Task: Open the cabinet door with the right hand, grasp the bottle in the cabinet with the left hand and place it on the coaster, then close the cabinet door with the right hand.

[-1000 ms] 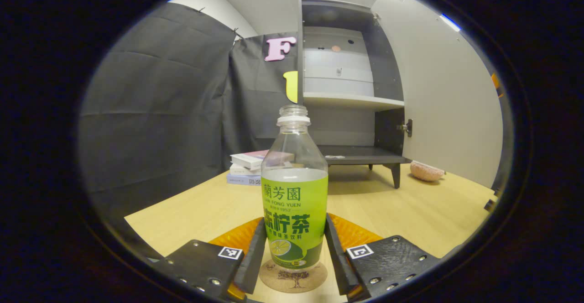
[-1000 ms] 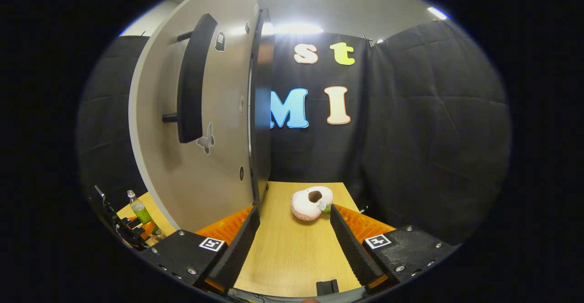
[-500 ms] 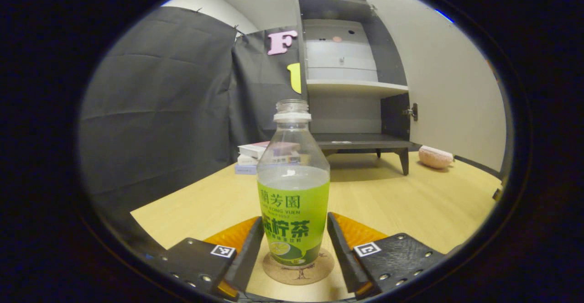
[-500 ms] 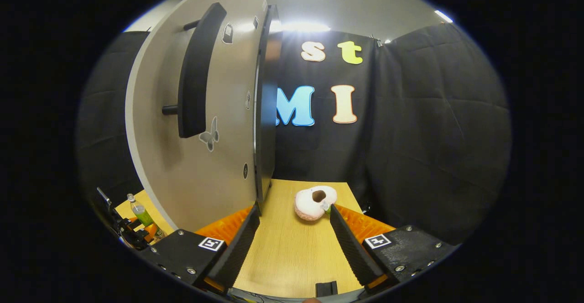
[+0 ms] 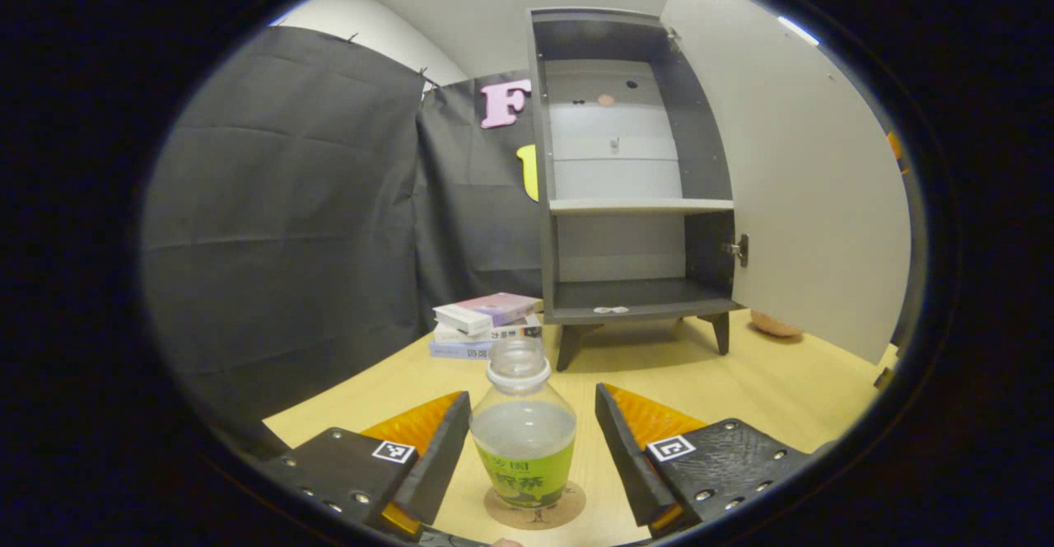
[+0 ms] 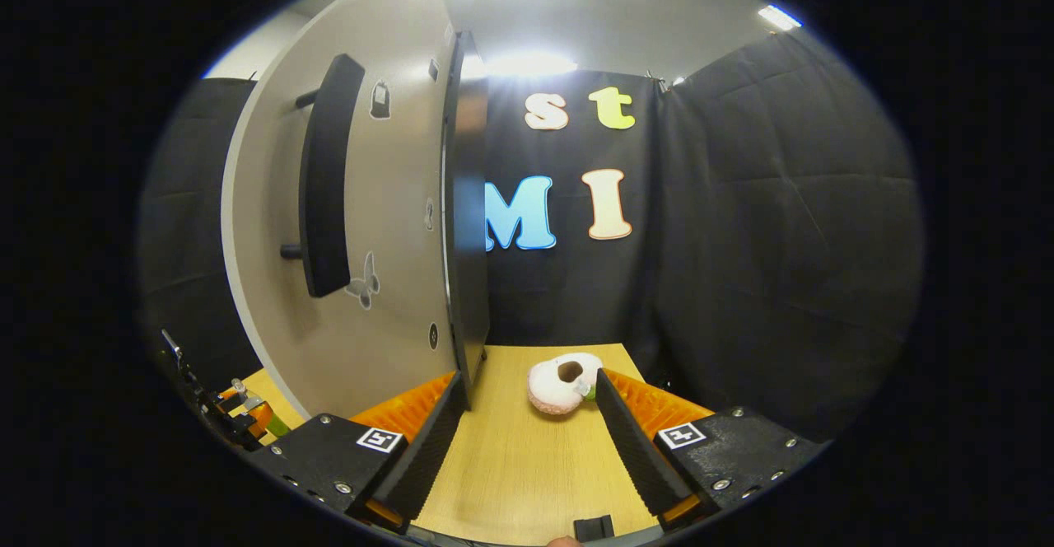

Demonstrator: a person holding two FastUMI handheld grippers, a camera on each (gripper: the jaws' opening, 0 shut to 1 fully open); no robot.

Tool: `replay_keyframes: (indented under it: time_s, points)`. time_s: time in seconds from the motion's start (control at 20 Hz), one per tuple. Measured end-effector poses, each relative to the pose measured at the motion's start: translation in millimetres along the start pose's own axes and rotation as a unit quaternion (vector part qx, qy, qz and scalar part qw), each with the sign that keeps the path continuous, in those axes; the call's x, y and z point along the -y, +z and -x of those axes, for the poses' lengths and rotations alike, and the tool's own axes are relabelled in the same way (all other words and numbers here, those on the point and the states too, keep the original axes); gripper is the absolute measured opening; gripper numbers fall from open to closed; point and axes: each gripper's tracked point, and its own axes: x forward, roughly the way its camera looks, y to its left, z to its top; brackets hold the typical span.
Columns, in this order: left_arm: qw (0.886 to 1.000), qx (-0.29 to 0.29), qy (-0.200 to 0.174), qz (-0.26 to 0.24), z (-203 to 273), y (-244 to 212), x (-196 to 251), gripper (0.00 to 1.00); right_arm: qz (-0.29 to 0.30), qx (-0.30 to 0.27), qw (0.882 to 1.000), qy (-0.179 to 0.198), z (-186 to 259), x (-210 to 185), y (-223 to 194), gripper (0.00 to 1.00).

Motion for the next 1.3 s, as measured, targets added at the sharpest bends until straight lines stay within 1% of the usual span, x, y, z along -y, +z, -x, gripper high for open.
replay_keyframes:
  time_s: [0.05,0.1,0.15,0.2,0.25,0.3,0.35,0.4,0.45,0.5,0.65,0.7,0.75,0.8,0.85,0.9,1.05,1.3]
  points:
    - [1.0,0.0,0.005,-0.002,3.5,7.6,-3.4,0.9,-0.001,0.008,1.0,0.004,-0.5,-0.4,6.1,0.97]
    - [1.0,0.003,0.009,-0.001,7.5,16.8,-6.0,0.86,0.003,0.015,1.0,0.007,-1.1,0.1,11.7,0.96]
    - [1.0,0.01,0.012,0.0,10.5,28.3,-8.3,0.9,0.007,0.023,1.0,0.006,-1.1,1.9,18.2,0.96]
    - [1.0,0.015,0.015,-0.003,13.4,40.2,-11.4,0.9,0.008,0.032,0.999,0.004,-0.4,3.3,25.8,0.93]
    - [1.0,0.013,0.02,-0.01,17.3,50.8,-14.3,0.88,0.004,0.042,0.999,0.004,2.9,2.2,33.6,0.96]
    - [1.0,0.014,0.022,-0.015,20.2,61.7,-17.0,0.86,-0.002,0.051,0.999,0.004,2.8,0.7,41.9,0.96]
    - [0.999,0.021,0.02,-0.018,22.8,75.6,-17.1,0.9,-0.009,0.06,0.998,0.004,2.4,-1.8,52.1,0.96]
    - [0.999,0.029,0.017,-0.018,26.3,88.9,-17.2,0.9,-0.012,0.069,0.998,0.003,1.9,-2.2,61.2,0.94]
    - [0.999,0.029,0.018,-0.014,28.7,99.1,-19.4,0.9,-0.014,0.078,0.997,-0.001,3.4,-3.5,71.7,0.96]
    - [0.999,0.029,0.014,-0.005,30.1,105.4,-20.6,0.86,-0.014,0.088,0.996,-0.001,5.8,-6.9,80.0,0.96]
    - [0.999,0.038,0.008,0.022,29.2,124.4,-31.0,0.86,-0.017,0.114,0.993,-0.003,13.6,-20.4,98.4,0.96]
    - [0.999,0.042,0.01,0.022,28.5,129.1,-39.2,0.87,-0.016,0.118,0.993,0.002,15.8,-28.1,101.2,0.96]
    - [0.999,0.047,0.012,0.02,26.9,133.2,-49.0,0.86,-0.01,0.119,0.993,-0.002,18.4,-33.9,103.0,0.96]
    - [0.999,0.049,0.012,0.018,25.4,135.0,-57.0,0.9,0.004,0.121,0.993,-0.015,21.1,-32.2,104.9,0.95]
    - [0.999,0.048,0.01,0.017,24.1,136.0,-64.6,0.86,0.015,0.121,0.992,-0.028,23.8,-33.1,106.8,0.94]
    - [0.999,0.051,0.008,0.018,22.5,138.3,-71.6,0.86,0.02,0.121,0.992,-0.037,24.1,-37.3,107.0,0.93]
    - [0.998,0.055,0.006,0.02,13.9,142.7,-96.3,0.86,-0.002,0.121,0.992,-0.036,27.4,-58.5,106.8,0.93]
    - [0.998,0.057,0.007,0.011,6.4,140.3,-134.9,0.86,0.006,0.119,0.992,-0.038,30.0,-97.3,110.0,0.93]
